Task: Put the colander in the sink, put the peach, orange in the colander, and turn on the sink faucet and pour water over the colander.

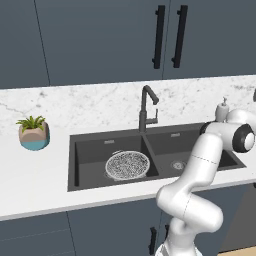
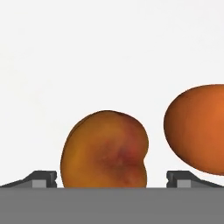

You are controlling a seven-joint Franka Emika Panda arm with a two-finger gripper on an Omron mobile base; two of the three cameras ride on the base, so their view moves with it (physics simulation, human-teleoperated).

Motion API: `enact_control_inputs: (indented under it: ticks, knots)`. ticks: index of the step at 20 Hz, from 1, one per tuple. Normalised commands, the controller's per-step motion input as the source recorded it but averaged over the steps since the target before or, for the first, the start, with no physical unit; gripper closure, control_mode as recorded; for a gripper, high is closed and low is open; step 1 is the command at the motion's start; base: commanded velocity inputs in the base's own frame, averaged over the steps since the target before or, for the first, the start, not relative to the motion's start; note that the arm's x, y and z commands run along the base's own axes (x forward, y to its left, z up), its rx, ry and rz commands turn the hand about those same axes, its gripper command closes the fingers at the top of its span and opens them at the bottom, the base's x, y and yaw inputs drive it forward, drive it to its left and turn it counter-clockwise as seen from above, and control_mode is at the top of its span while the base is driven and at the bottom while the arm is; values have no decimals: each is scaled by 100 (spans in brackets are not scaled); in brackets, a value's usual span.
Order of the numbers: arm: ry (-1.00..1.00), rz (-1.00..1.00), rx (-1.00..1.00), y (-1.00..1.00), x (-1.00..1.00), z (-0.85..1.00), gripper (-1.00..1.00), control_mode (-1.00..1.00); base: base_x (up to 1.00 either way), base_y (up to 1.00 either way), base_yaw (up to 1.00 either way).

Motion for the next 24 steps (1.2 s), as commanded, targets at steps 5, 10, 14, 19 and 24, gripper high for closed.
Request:
enact_control_inputs:
  ticks: [5, 10, 14, 19, 24]
  knots:
    - [0, 0, 0, 0, 1, -2, -100, -100, 0, 0, 0]
    - [0, 0, 0, 0, 5, -11, -100, -100, 0, 0, 0]
    - [0, 0, -1, 2, 1, -2, -100, -100, 0, 0, 0]
    - [0, 0, 0, 0, 0, 0, -100, -100, 0, 0, 0]
    - [0, 0, 0, 0, 0, 0, 100, -100, 0, 0, 0]
